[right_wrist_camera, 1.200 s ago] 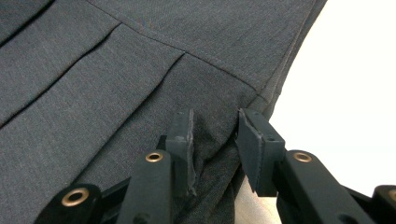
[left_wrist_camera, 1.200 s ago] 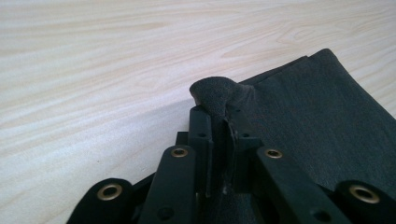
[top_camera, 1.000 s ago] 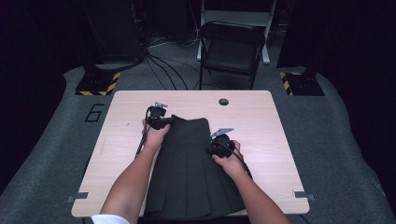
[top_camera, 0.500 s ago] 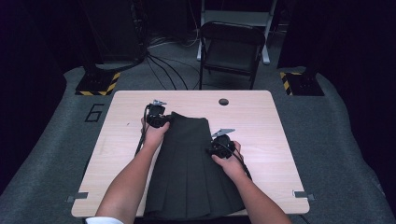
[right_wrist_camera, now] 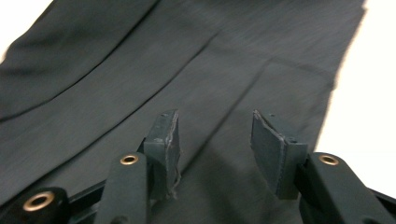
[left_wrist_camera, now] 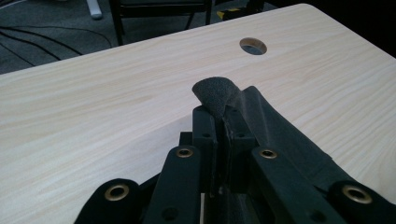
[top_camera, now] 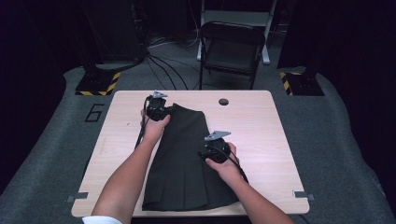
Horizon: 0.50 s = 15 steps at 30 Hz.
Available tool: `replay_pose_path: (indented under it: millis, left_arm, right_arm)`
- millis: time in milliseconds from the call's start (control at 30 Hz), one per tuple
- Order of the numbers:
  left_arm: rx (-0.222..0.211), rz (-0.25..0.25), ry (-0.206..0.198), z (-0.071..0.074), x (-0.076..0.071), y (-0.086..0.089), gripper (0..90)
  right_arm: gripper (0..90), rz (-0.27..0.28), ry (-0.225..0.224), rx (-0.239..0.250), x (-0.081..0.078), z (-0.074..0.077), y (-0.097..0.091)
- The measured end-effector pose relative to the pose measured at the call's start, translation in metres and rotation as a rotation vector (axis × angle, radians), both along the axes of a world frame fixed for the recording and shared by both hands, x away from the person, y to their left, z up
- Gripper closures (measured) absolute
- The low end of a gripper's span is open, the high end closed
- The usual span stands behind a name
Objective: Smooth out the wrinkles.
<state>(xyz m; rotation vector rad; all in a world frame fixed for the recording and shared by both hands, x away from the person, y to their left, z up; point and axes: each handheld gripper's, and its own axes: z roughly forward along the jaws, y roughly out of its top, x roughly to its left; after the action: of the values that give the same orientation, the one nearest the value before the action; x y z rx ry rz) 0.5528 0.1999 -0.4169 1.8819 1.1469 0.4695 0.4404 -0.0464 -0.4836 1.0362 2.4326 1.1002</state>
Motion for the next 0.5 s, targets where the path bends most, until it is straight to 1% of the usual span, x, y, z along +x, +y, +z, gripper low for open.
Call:
replay_pose_path:
  millis: [33, 100, 133, 167, 200, 233, 300, 367, 467, 500]
  left_arm:
    - [0.017, -0.010, 0.003, 0.002, 0.000, 0.001, 85.2]
    - [0.009, -0.006, -0.004, 0.004, 0.000, 0.000, 85.2]
    - [0.006, -0.008, -0.010, 0.005, 0.001, 0.000, 85.2]
    - [0.008, -0.009, -0.013, 0.007, 0.000, -0.001, 85.2]
    - [0.007, -0.012, -0.015, 0.009, 0.000, -0.002, 85.2]
    - [0.010, -0.014, -0.019, 0.011, 0.000, -0.002, 85.2]
    - [0.001, -0.016, -0.031, 0.014, 0.000, -0.003, 85.2]
    - [0.005, -0.016, -0.034, 0.016, 0.000, -0.003, 85.2]
    - [-0.005, -0.018, -0.046, 0.021, 0.000, -0.003, 85.2]
    - [0.002, -0.024, -0.048, 0.023, -0.001, -0.003, 85.3]
  right_arm:
    - [49.8, 0.013, -0.004, -0.006, -0.003, -0.002, 0.003]
    - [48.4, 0.020, 0.007, -0.020, -0.007, -0.004, 0.007]
    - [47.8, 0.005, 0.011, -0.009, -0.008, -0.006, 0.009]
    - [47.2, 0.018, 0.015, -0.022, -0.008, -0.007, 0.009]
    - [46.6, 0.023, 0.022, -0.021, -0.009, -0.008, 0.009]
    - [46.4, 0.020, 0.040, -0.034, -0.010, -0.009, 0.009]
    - [46.0, 0.030, 0.024, -0.044, -0.012, -0.011, 0.010]
    - [45.7, 0.034, 0.031, -0.052, -0.013, -0.012, 0.010]
    - [45.1, 0.030, 0.034, -0.064, -0.013, -0.015, 0.010]
    - [45.1, 0.031, 0.042, -0.066, -0.013, -0.016, 0.009]
